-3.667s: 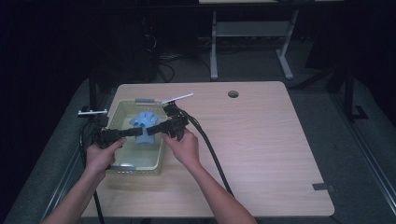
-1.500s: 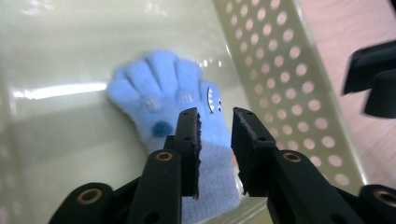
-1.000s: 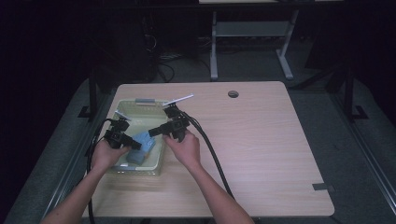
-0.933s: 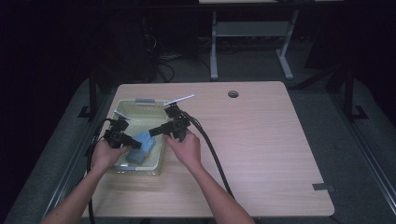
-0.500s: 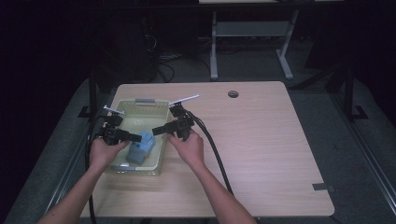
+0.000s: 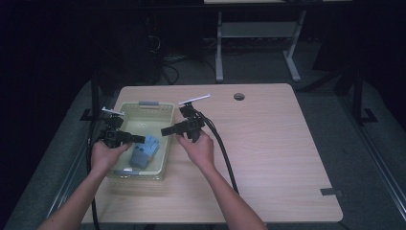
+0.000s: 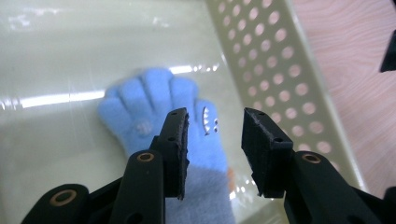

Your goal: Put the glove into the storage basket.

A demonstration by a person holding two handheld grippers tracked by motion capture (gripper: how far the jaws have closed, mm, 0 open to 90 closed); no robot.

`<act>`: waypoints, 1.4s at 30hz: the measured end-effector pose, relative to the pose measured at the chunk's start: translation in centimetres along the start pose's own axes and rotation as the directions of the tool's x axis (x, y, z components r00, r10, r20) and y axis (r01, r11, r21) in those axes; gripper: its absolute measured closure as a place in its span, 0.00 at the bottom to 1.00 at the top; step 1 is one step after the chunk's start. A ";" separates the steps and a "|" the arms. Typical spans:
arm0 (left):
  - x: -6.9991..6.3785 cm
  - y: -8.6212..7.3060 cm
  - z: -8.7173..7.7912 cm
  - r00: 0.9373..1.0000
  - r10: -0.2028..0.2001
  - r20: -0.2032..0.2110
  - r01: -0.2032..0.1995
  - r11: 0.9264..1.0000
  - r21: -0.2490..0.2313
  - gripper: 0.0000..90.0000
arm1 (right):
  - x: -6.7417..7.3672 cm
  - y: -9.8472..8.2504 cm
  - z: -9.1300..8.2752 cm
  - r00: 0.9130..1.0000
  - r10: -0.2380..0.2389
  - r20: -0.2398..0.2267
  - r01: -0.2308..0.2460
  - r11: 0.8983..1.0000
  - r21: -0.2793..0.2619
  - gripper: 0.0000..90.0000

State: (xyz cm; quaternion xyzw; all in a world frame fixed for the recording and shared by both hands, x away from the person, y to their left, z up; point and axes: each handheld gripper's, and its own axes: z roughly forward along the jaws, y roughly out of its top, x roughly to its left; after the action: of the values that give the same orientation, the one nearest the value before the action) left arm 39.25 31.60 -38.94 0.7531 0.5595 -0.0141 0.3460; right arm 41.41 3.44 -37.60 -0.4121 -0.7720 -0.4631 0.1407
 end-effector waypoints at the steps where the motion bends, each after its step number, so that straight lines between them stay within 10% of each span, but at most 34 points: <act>1: -0.3 0.1 -0.2 1.000 0.006 0.009 -0.006 1.000 -0.010 0.66 | -0.1 0.0 -0.4 1.000 0.002 0.005 -0.002 1.000 0.000 0.66; 15: -2.1 0.8 -0.7 0.994 0.033 0.104 -0.022 0.995 -0.100 0.59 | -0.7 0.1 -3.1 1.000 0.000 0.028 0.000 1.000 -0.022 0.63; 42: -4.8 1.6 -0.1 0.987 0.061 0.150 -0.039 0.989 -0.144 0.43 | -2.1 -0.2 -7.5 0.998 0.005 0.056 -0.002 0.998 -0.063 0.51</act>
State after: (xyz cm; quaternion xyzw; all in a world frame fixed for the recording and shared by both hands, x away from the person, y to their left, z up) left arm 38.75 27.46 -36.08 0.7373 0.5115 -0.0239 0.4407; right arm 41.29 -3.88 -35.00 -0.4305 -0.7599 -0.4752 0.1065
